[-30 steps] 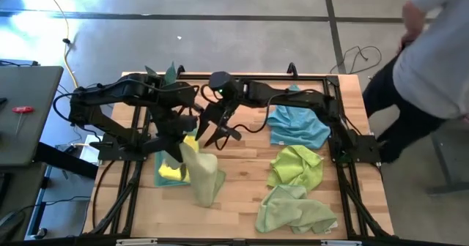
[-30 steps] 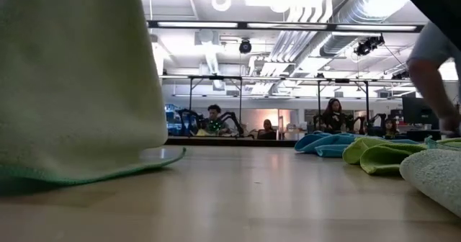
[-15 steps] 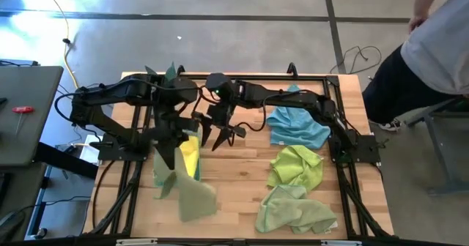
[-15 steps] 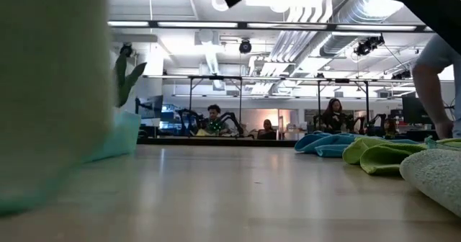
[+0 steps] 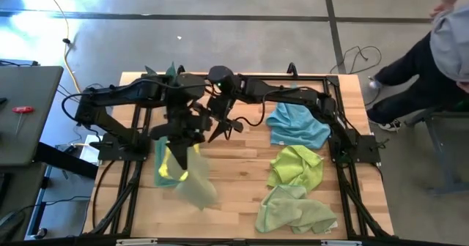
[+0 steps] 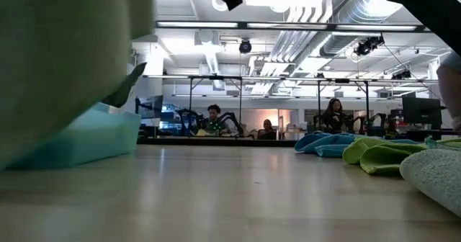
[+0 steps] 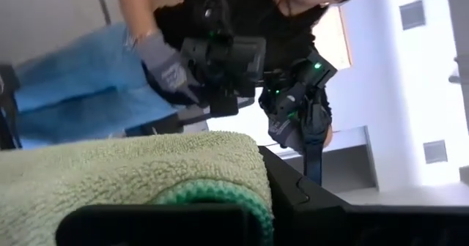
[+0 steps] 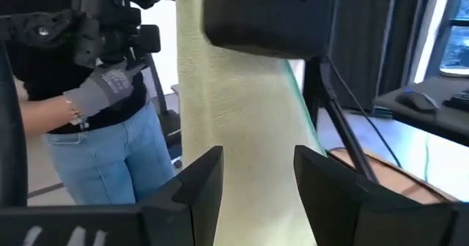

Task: Fold microfiber towels
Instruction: Fold the top green microfiber towel

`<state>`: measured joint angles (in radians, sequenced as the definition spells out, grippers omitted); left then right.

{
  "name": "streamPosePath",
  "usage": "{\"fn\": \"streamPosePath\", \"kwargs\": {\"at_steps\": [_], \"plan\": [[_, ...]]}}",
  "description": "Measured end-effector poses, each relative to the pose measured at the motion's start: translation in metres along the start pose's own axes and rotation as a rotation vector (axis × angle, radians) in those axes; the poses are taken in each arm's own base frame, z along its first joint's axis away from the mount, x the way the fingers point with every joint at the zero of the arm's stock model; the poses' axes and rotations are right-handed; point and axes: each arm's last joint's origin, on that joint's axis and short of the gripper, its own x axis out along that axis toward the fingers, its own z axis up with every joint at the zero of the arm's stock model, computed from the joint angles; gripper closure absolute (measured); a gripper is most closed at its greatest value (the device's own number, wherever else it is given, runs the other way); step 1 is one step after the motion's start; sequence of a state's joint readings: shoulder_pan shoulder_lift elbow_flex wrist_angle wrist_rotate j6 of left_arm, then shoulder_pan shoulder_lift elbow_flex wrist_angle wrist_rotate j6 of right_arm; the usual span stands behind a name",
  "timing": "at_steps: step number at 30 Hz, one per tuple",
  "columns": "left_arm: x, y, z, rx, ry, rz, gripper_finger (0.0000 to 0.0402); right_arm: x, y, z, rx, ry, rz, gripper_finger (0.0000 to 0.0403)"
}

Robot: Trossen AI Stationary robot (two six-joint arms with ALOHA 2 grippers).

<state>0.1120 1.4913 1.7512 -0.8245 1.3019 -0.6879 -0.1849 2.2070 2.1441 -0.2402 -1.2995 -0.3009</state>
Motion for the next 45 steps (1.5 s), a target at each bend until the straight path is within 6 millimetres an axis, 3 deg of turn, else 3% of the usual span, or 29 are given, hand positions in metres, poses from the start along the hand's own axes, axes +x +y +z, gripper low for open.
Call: {"fn": "streamPosePath", "kwargs": {"at_steps": [6,11,18,26,31,45], "plan": [[0.006,0.010,0.022,0.079,-0.014,-0.036,0.0401,0.005,0.006,0.000,-0.048,-0.045,0.153,0.0242],[0.008,0.011,0.030,0.130,-0.017,-0.055,0.0401,0.004,0.011,-0.005,0.043,-0.067,0.254,0.0242],[-0.013,-0.001,0.042,0.244,-0.140,-0.045,0.0401,0.005,0.022,-0.019,0.262,-0.043,0.285,0.0242],[-0.048,-0.011,0.043,0.316,-0.263,-0.009,0.0401,0.003,0.033,-0.031,0.355,-0.030,0.288,0.0242],[-0.057,-0.015,0.047,0.409,-0.310,-0.002,0.0401,0.002,0.036,-0.032,0.401,-0.024,0.288,0.0242],[-0.052,-0.009,0.036,0.387,-0.210,-0.013,0.0401,-0.038,0.044,-0.038,0.640,0.033,0.175,0.0242]]}}
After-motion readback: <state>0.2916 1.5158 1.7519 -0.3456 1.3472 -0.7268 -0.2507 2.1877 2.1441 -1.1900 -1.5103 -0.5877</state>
